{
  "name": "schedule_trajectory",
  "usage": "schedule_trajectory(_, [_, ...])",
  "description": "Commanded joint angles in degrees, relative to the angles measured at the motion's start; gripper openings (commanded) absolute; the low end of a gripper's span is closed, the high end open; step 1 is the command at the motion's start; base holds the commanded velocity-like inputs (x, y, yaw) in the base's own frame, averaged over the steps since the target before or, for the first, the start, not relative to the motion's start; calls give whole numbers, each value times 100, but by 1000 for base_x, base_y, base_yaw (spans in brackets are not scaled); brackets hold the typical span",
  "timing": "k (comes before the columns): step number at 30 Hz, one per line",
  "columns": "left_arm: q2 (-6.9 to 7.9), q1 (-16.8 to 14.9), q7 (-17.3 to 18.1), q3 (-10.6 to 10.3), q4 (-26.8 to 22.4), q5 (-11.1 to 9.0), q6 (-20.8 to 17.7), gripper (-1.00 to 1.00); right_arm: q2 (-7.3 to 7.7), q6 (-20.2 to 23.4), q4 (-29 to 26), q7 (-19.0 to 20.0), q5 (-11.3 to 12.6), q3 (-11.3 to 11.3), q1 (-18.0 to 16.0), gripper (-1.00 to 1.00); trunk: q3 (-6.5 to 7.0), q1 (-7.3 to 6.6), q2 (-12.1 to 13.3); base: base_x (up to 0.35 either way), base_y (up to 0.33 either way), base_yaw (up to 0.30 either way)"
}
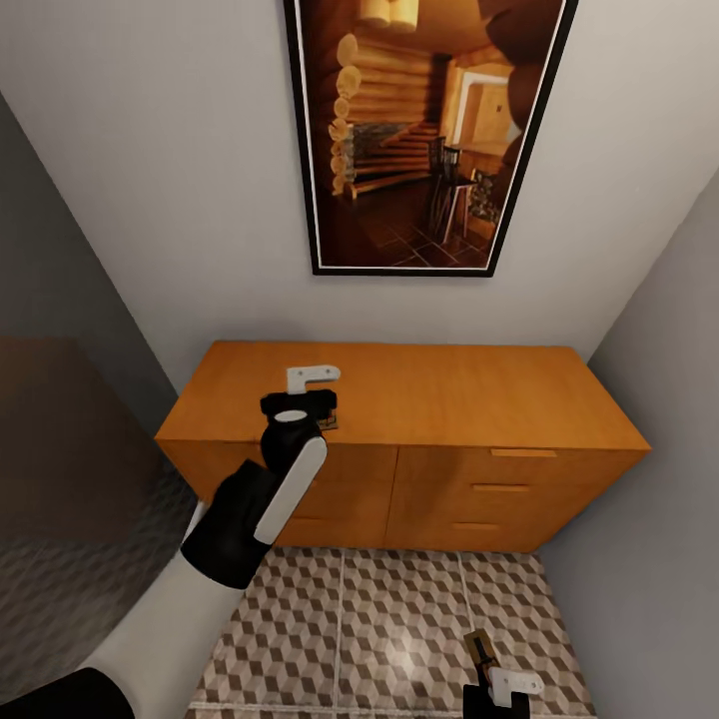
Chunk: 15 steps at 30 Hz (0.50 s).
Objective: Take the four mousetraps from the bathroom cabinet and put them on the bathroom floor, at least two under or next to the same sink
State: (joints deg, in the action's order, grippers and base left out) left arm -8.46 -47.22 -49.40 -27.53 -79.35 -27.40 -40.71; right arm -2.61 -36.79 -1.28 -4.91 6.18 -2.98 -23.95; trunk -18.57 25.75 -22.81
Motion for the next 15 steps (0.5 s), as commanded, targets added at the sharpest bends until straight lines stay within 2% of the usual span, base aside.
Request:
schedule_trajectory(1, [2,-7,-76,-90,0,-57,-10,100,-2,-21,5,0,58,-36,-4,-100,-10,3,-11,0,0,0])
schedule_trajectory(4, [2,-7,-93,-286,16,-61,-8,100,-3,-21,5,0,58,-36,-4,-100,-10,3,-11,0,0,0])
schedule_trajectory(8, [2,-7,-101,-446,48,-63,-9,100,-3,-21,5,0,58,-36,-4,-100,-10,3,-11,0,0,0])
schedule_trajectory(15, [2,-7,-97,-521,66,-65,-15,100,-3,-21,5,0,58,-36,-4,-100,-10,3,-11,0,0,0])
